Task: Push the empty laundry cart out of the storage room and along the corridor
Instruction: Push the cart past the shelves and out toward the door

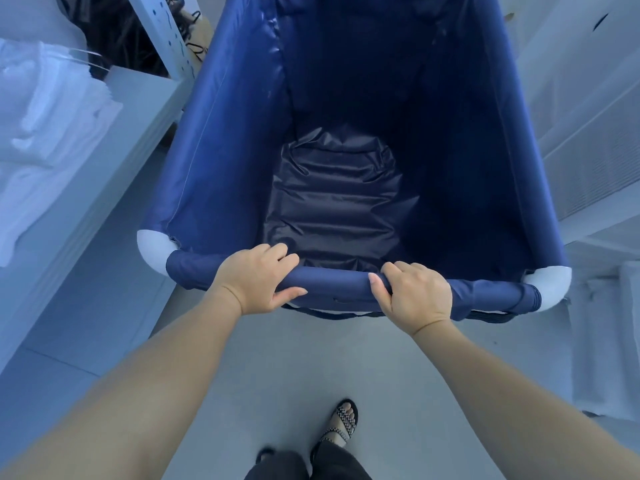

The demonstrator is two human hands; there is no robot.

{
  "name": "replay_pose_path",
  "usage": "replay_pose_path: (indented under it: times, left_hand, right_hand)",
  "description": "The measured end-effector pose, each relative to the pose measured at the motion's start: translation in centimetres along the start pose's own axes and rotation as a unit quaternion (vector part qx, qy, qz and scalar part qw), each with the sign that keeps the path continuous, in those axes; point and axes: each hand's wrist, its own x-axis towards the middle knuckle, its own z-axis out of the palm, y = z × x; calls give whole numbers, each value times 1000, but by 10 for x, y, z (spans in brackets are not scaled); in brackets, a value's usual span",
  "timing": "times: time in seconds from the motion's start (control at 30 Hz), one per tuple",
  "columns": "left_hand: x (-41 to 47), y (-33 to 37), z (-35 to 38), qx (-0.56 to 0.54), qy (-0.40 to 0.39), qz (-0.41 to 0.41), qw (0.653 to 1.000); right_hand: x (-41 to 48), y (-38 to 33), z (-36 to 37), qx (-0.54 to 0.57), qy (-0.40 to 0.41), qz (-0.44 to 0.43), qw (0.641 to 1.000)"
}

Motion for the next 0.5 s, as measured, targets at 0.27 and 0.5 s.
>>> replay_pose_path:
  times: [0.27, 0.5]
  left_hand:
    - [60, -42, 3, -5, 5, 10, 1000]
    - [124, -91, 7, -8, 18, 40, 999]
  right_hand:
    - [67, 15, 15, -1, 3, 3, 1000]
    - [133, 26, 29, -17, 6, 31, 999]
